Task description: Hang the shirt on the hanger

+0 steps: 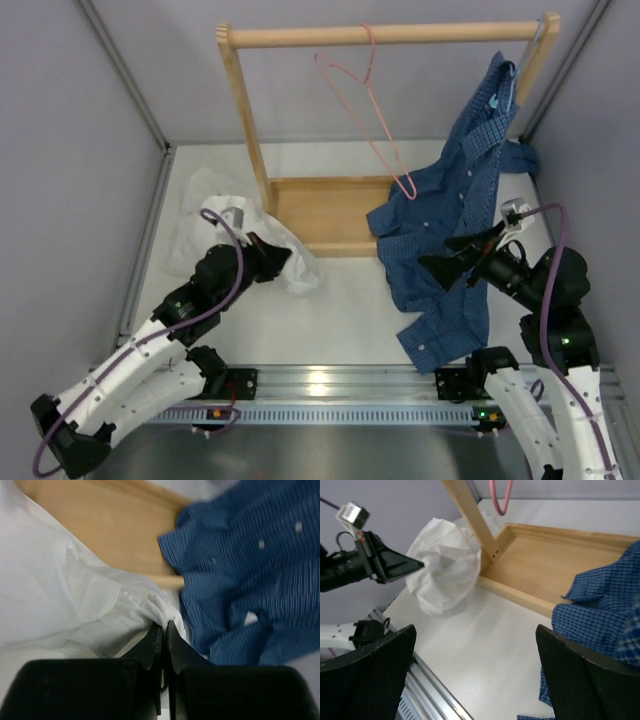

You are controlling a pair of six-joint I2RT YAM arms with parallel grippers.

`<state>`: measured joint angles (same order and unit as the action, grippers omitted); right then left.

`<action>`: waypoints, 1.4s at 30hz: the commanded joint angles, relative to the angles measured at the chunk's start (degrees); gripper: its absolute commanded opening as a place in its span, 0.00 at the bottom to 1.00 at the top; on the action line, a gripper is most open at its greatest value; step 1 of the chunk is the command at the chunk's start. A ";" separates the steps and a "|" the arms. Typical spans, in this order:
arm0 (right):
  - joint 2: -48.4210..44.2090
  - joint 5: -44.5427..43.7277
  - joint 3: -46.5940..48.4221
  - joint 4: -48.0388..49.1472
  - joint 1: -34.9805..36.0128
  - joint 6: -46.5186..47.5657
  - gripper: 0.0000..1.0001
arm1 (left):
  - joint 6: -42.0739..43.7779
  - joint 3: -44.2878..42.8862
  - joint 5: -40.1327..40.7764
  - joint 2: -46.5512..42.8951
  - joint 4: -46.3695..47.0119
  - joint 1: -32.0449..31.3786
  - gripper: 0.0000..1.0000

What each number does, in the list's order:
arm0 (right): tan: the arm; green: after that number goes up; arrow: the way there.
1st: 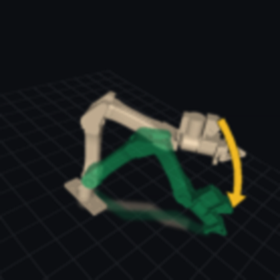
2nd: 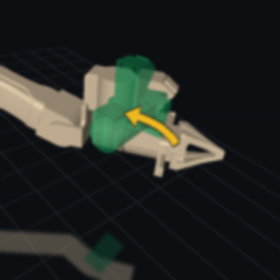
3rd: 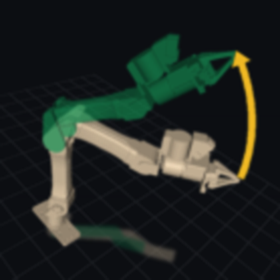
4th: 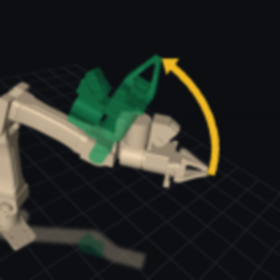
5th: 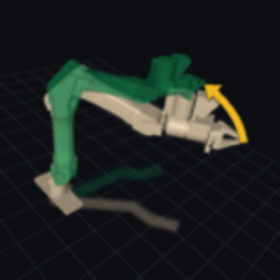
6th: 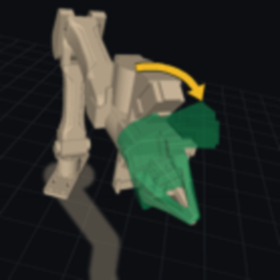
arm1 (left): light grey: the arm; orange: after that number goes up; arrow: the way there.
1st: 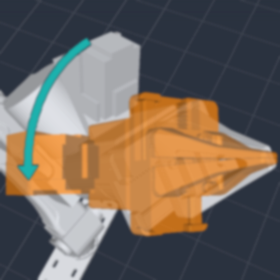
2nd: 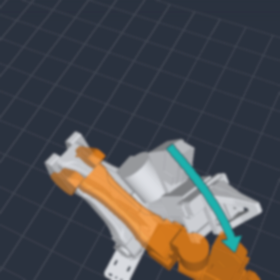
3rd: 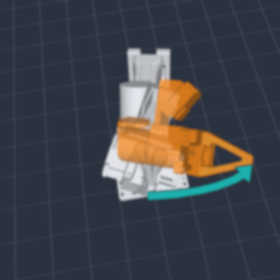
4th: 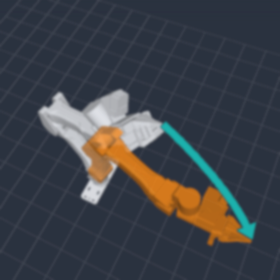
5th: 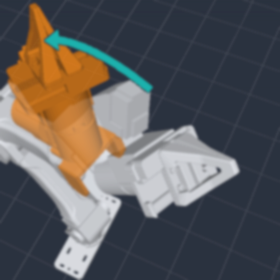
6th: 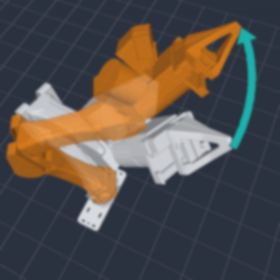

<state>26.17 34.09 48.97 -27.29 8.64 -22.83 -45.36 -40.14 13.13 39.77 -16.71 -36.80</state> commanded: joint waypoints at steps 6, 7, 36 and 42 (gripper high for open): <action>5.20 14.52 -8.72 12.89 3.83 -4.61 0.99 | 4.67 -6.34 7.32 28.32 9.77 -35.07 0.00; 4.94 10.86 -8.54 10.61 4.62 -1.55 0.99 | 4.24 -7.57 10.05 30.43 9.94 -36.84 0.00; 25.32 -28.35 -19.61 16.12 38.63 -11.18 0.79 | 4.05 -9.34 31.80 12.88 -15.55 -33.78 0.98; 30.33 -27.06 -22.25 21.29 40.13 -12.58 0.59 | 5.99 -9.87 28.98 11.65 -15.55 -33.78 0.98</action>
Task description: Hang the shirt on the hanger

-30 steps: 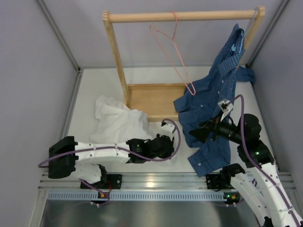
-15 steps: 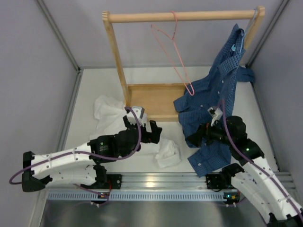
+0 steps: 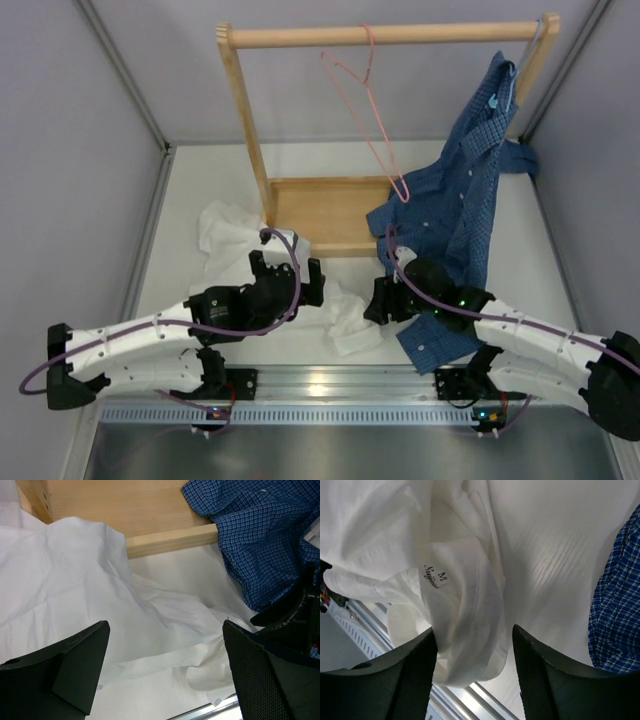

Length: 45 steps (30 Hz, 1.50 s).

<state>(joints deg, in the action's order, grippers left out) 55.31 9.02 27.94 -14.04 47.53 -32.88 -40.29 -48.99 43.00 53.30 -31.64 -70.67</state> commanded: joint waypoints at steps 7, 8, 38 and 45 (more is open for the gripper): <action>1.83 -2.07 -2.28 10.01 3.10 -3.15 0.17 | 3.64 -2.24 -3.88 -4.08 0.08 0.10 0.98; -0.09 -3.03 -1.50 9.04 3.01 -2.80 0.03 | 4.34 -2.94 -5.20 -3.99 0.43 0.10 0.98; -21.65 13.47 6.85 -1.67 4.06 17.14 0.00 | 14.80 -4.36 -11.63 -0.20 14.33 0.19 0.98; -19.63 20.17 6.07 -0.71 6.70 18.56 0.05 | 21.65 -2.34 -25.23 0.74 18.18 0.71 0.98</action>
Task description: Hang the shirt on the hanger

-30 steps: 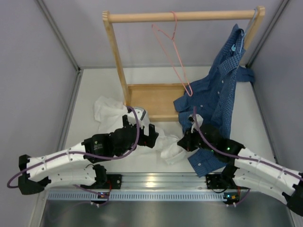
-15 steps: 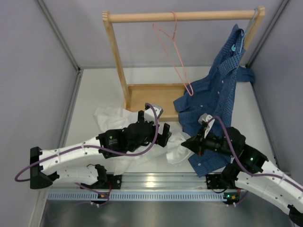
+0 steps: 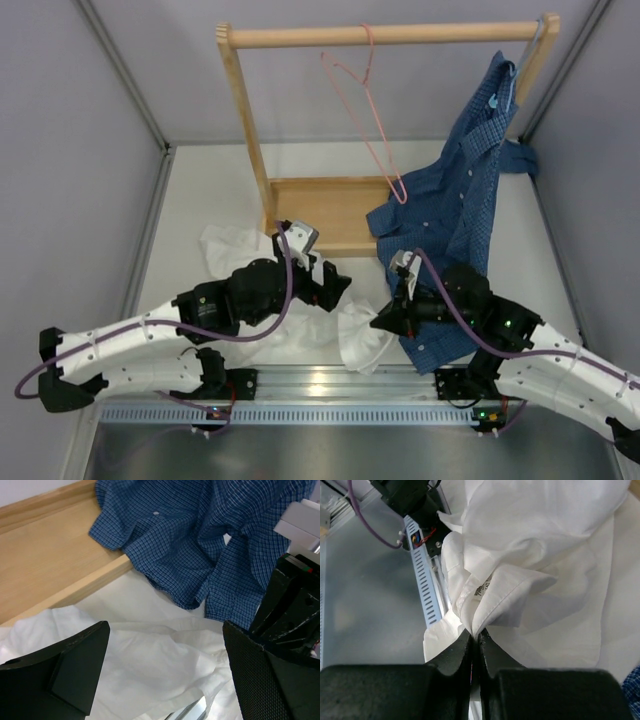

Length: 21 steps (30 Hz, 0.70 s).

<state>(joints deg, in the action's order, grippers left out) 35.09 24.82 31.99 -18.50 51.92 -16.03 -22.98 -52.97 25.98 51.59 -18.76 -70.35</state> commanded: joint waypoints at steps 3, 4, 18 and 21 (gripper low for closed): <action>1.47 -3.00 3.25 -0.28 4.15 1.44 0.23 | 2.69 1.29 -8.76 7.36 4.54 0.91 0.98; 2.08 -4.85 3.78 -1.87 4.15 0.92 0.40 | 1.90 1.29 -7.36 8.25 4.09 1.00 0.98; 1.65 -32.10 2.47 -13.75 2.40 -19.29 0.68 | -6.99 10.16 -5.23 8.35 4.96 4.16 0.97; 0.86 -33.08 1.15 -14.63 1.78 -22.37 0.70 | -8.39 12.27 -7.69 9.40 6.19 4.16 0.94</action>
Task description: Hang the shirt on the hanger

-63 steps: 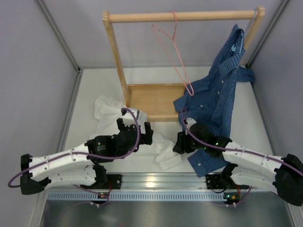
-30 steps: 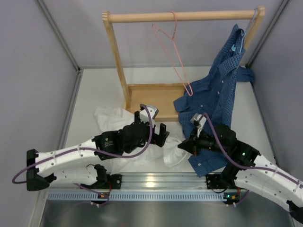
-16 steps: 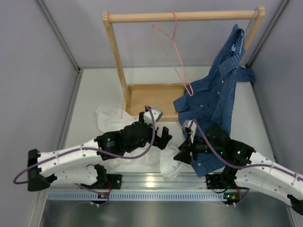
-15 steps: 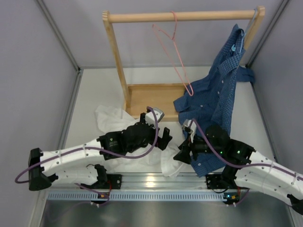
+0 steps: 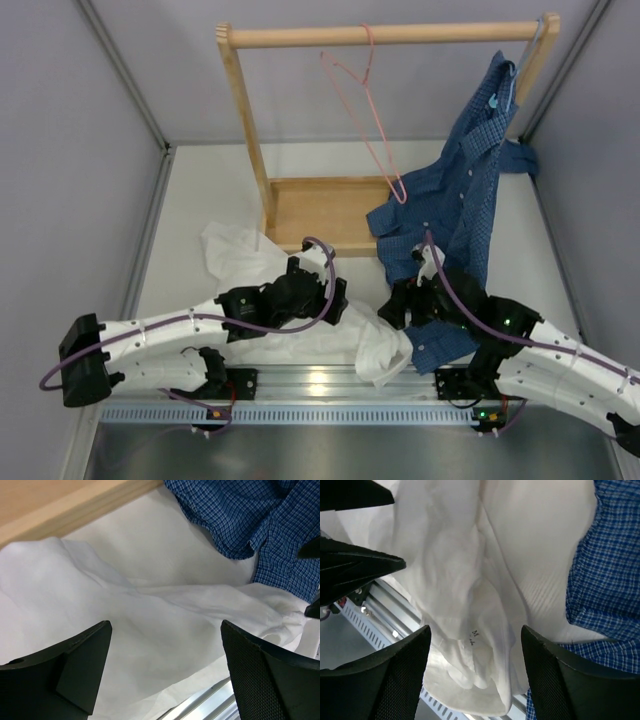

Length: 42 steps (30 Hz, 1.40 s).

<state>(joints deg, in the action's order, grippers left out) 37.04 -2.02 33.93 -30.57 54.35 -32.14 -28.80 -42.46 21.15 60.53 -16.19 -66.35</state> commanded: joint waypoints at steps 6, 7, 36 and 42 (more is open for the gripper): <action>-3.10 -9.67 -2.20 -11.35 -0.73 -11.71 0.63 | -3.99 5.19 -2.86 2.31 5.02 0.17 0.93; -3.55 -6.88 -2.64 -11.10 -0.65 -11.98 0.56 | -3.99 5.45 -3.04 2.48 5.11 0.17 0.92; 4.99 -6.41 -0.48 5.43 0.67 -1.03 0.00 | -1.62 2.38 -0.85 -5.75 3.27 0.17 0.98; 4.70 -10.71 19.01 0.26 0.67 13.92 0.00 | 3.56 -1.39 1.79 -15.25 2.21 0.17 0.98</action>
<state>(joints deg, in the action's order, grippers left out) 42.00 -7.29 40.66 -32.18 54.63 -29.19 -28.95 -39.68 20.49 49.87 -15.00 -66.35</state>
